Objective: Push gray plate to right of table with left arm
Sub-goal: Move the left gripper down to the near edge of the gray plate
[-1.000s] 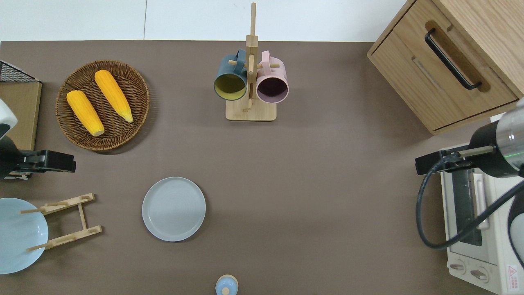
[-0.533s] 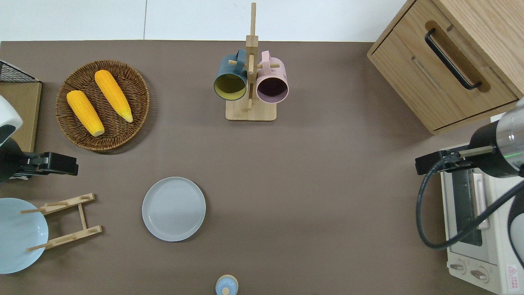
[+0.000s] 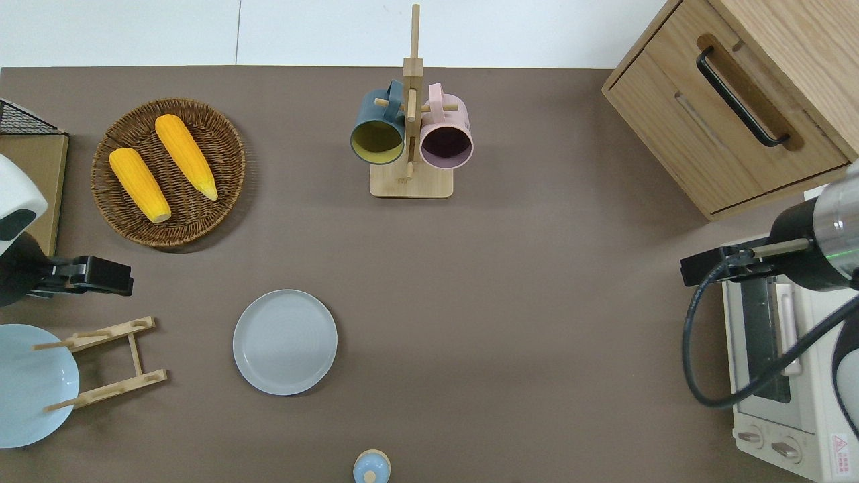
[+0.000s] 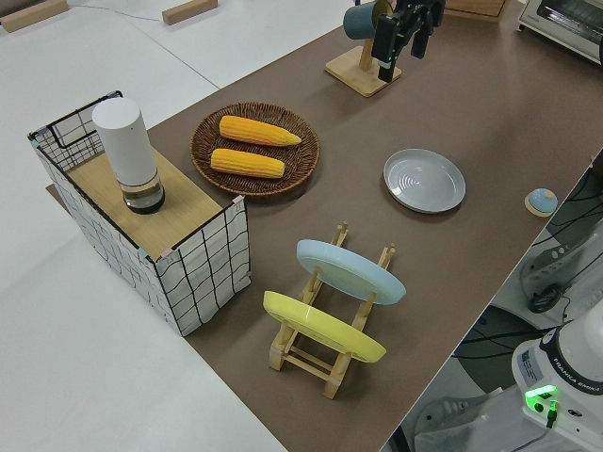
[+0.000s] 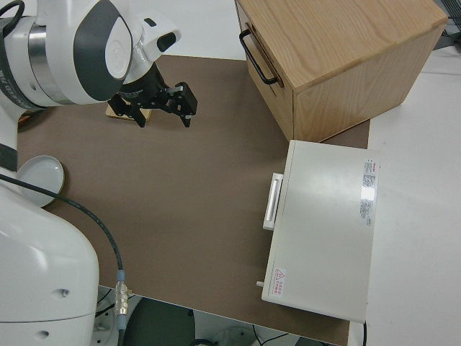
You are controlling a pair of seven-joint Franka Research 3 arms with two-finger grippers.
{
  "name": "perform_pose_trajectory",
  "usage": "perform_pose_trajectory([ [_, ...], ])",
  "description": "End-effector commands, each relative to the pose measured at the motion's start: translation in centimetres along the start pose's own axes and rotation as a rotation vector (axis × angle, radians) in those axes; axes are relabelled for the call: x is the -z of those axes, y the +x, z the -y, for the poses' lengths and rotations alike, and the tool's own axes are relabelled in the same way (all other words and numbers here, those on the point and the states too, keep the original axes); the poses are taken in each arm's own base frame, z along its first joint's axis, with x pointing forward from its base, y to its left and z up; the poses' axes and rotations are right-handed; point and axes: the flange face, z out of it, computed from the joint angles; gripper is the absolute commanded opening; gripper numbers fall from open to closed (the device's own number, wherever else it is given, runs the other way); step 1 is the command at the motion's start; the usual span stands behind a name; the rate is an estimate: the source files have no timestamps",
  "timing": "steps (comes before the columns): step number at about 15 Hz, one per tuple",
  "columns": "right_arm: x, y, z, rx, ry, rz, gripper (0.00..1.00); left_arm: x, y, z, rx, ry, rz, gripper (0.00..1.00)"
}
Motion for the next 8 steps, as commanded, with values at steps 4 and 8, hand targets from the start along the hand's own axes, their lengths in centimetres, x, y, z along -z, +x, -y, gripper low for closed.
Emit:
perform_pose_trajectory([
  [4, 0.3, -0.4, -0.2, -0.001, 0.007, 0.005, 0.983, -5.0, -1.1, 0.0, 0.021, -0.038, -0.008, 0.99],
  [8, 0.3, -0.4, -0.2, -0.001, 0.009, 0.005, 0.983, -9.3, -2.6, 0.0, 0.022, -0.043, -0.06, 0.99],
])
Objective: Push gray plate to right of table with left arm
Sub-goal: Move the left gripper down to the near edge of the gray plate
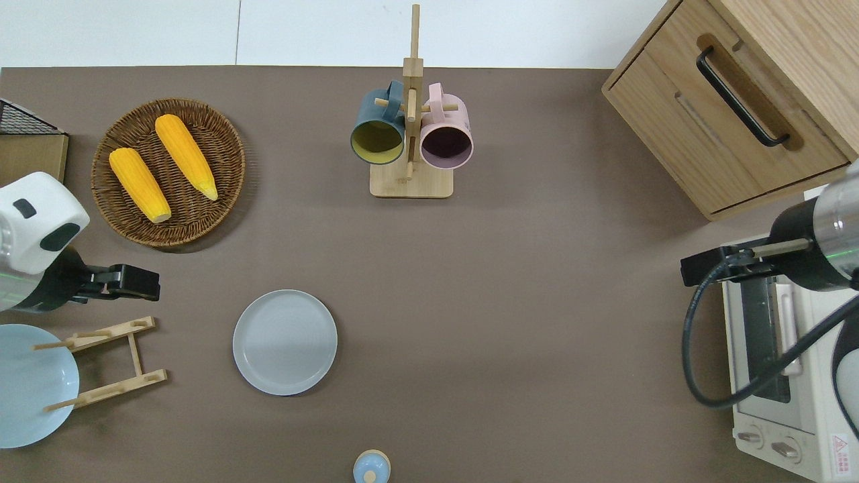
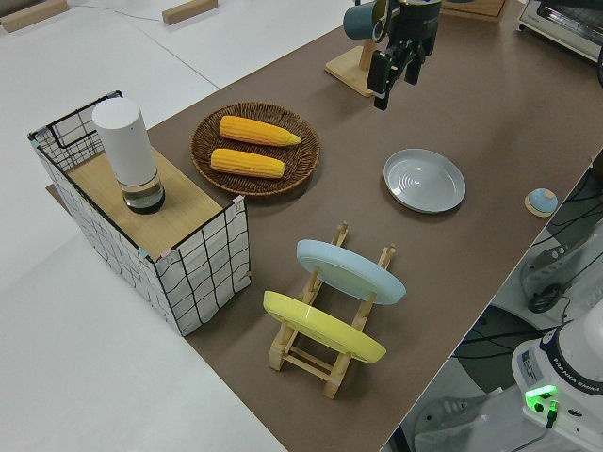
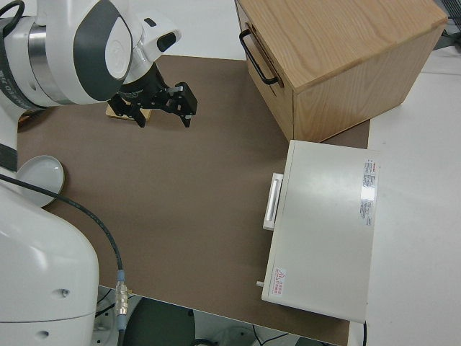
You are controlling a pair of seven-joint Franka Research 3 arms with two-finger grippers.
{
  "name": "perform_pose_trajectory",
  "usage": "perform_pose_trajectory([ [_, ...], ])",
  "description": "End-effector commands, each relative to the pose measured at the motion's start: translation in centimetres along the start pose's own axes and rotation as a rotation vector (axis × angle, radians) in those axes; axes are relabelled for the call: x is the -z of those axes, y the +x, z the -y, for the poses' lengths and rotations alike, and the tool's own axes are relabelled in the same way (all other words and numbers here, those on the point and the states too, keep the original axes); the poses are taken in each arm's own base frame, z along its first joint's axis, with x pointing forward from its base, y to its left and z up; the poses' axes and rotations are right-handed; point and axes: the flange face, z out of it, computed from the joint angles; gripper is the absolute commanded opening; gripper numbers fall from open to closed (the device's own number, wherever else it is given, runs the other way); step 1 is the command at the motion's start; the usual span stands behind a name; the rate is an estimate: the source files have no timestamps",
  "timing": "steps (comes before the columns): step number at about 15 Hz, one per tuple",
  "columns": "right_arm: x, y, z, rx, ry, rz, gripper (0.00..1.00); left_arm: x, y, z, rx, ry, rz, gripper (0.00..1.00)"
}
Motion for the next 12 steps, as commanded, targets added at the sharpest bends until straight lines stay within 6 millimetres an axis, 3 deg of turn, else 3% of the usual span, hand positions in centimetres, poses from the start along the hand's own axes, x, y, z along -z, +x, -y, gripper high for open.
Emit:
perform_pose_trajectory([
  [1, 0.3, -0.4, -0.2, -0.001, 0.007, 0.004, 0.983, -3.7, -2.9, 0.1, 0.016, -0.02, -0.046, 0.99],
  [7, 0.3, -0.4, -0.3, -0.003, 0.008, 0.005, 0.983, -9.9, -5.1, -0.6, 0.005, -0.019, -0.069, 0.99],
  [12, 0.3, -0.4, -0.2, -0.001, 0.007, 0.005, 0.983, -16.4, -8.0, -2.4, -0.003, -0.007, -0.061, 0.99],
])
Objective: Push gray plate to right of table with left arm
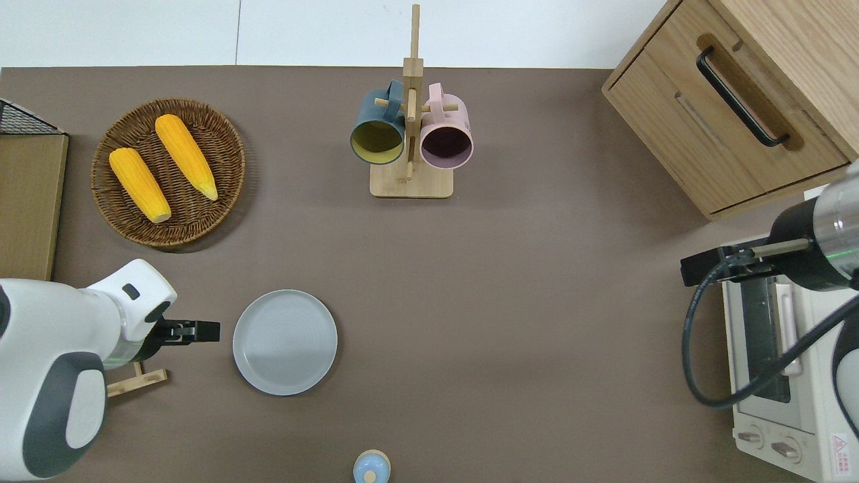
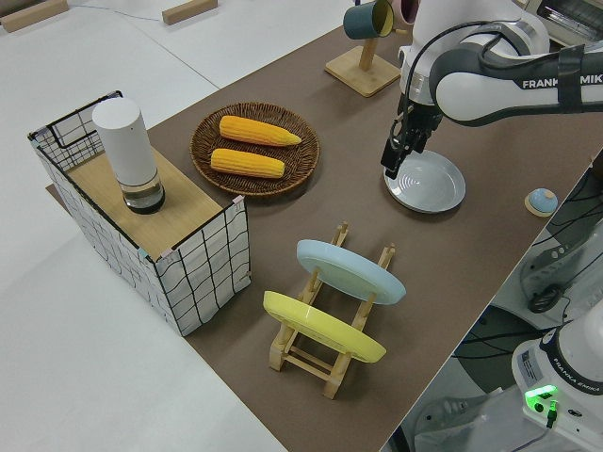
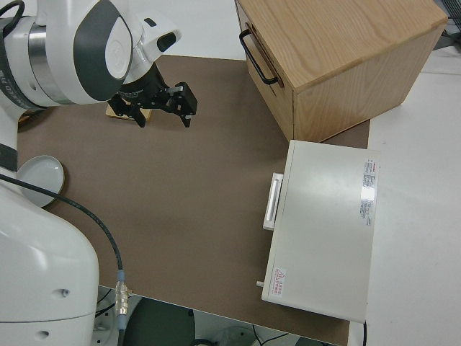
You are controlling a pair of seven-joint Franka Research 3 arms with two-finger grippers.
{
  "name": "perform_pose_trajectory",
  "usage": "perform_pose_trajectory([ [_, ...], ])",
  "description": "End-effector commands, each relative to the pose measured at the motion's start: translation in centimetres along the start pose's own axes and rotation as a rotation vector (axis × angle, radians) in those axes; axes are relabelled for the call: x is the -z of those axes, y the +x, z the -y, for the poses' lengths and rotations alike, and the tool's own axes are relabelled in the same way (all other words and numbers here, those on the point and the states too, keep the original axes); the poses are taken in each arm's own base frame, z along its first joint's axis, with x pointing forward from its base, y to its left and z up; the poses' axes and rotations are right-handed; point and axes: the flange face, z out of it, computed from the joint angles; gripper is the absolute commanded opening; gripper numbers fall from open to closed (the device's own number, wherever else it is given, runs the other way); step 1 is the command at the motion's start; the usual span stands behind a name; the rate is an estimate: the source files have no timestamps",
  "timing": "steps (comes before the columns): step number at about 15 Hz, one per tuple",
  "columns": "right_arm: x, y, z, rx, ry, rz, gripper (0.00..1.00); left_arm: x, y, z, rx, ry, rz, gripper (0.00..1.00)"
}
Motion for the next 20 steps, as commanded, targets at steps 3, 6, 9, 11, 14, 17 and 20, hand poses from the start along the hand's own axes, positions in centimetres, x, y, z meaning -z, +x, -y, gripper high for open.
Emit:
perform_pose_trajectory([
  [3, 0.3, -0.4, -0.3, -0.004, 0.008, 0.005, 0.983, -6.0, -4.2, -1.5, -0.003, -0.003, -0.037, 0.99],
  [6, 0.3, -0.4, -0.2, -0.001, 0.007, 0.005, 0.983, -7.4, -4.3, -1.4, 0.001, -0.003, -0.04, 0.99],
  [9, 0.3, -0.4, -0.2, -0.001, 0.007, 0.005, 0.983, -9.2, -4.3, -1.3, 0.004, -0.003, -0.039, 0.99],
  [11, 0.3, -0.4, -0.2, -0.001, 0.007, 0.005, 0.983, -10.3, -4.2, -1.3, 0.008, -0.004, -0.048, 0.99],
  [14, 0.3, -0.4, -0.3, -0.004, 0.008, 0.005, 0.983, -11.6, -3.8, -2.3, 0.0, -0.013, -0.056, 0.99],
  [17, 0.3, -0.4, -0.2, -0.001, 0.007, 0.005, 0.983, -12.7, -3.6, -2.3, 0.002, -0.012, -0.058, 0.99],
  [20, 0.3, -0.4, -0.2, -0.001, 0.007, 0.004, 0.983, -12.8, -3.5, -2.3, 0.002, -0.012, -0.062, 0.65],
])
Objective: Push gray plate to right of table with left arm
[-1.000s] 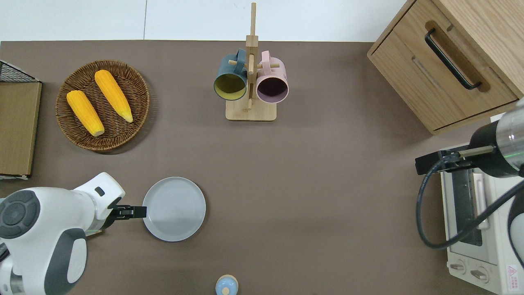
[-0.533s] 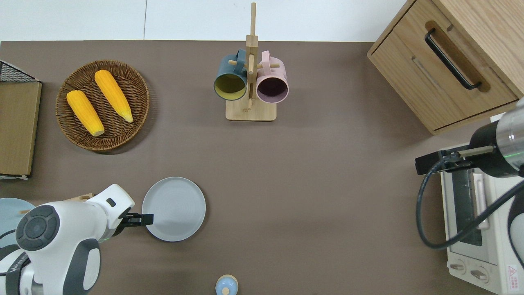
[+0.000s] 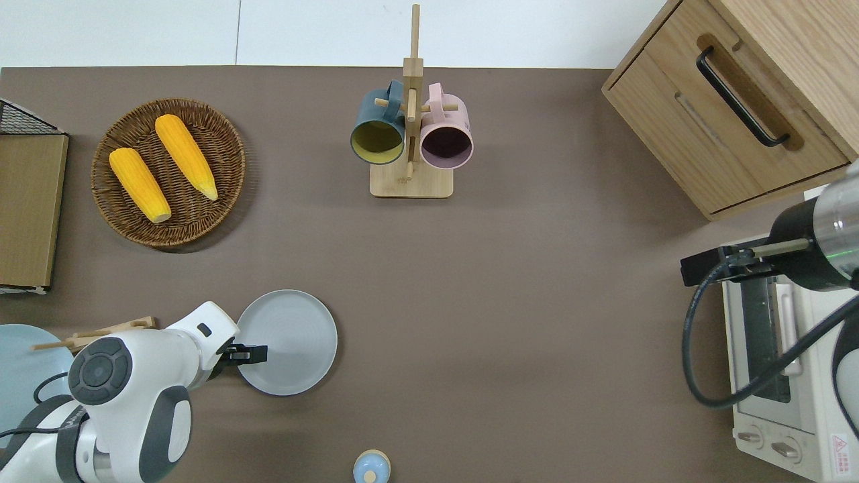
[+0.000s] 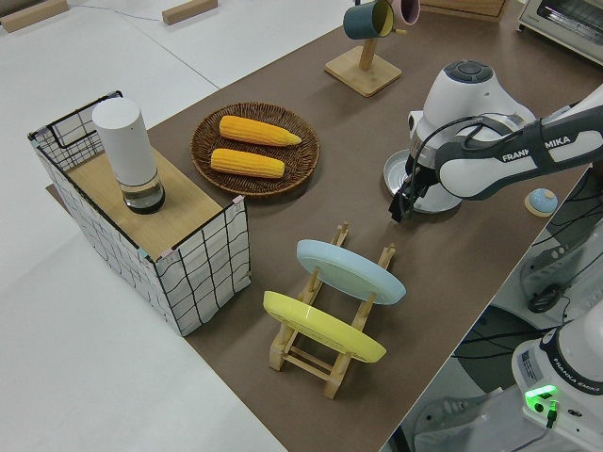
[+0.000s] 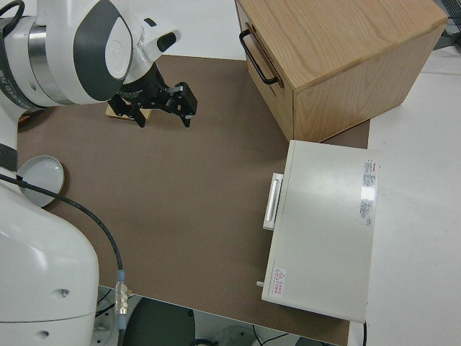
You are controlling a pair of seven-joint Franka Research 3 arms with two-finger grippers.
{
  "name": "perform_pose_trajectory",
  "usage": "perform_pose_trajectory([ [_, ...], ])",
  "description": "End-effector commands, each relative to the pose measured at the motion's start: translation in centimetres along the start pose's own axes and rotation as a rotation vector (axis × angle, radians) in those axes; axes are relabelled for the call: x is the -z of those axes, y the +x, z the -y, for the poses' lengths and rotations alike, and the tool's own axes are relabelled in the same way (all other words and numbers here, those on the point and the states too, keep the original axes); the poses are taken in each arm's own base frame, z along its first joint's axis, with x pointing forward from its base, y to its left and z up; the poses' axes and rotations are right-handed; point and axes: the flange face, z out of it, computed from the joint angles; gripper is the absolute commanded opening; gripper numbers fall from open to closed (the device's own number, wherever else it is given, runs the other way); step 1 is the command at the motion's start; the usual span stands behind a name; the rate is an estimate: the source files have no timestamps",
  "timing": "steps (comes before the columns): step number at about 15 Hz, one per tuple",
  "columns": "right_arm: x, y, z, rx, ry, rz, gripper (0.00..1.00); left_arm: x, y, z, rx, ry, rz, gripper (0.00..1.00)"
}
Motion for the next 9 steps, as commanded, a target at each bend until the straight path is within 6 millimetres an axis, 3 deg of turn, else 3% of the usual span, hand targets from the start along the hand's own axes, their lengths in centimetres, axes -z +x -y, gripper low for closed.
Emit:
perform_pose_trajectory([
  [1, 0.32, -0.4, -0.16, -0.001, 0.009, 0.004, 0.983, -0.09, -0.17, -0.25, 0.01, -0.008, -0.018, 0.5],
  [4, 0.32, -0.4, -0.18, -0.001, 0.007, 0.004, 0.983, 0.12, -0.2, -0.13, 0.013, -0.009, -0.018, 0.16],
  [6, 0.32, -0.4, -0.26, -0.003, 0.008, 0.004, 0.983, 0.18, -0.19, -0.13, 0.013, -0.009, -0.02, 0.0],
  [9, 0.25, -0.39, -0.18, -0.001, 0.007, 0.005, 0.983, 0.12, -0.2, -0.13, 0.013, -0.009, -0.018, 0.0],
])
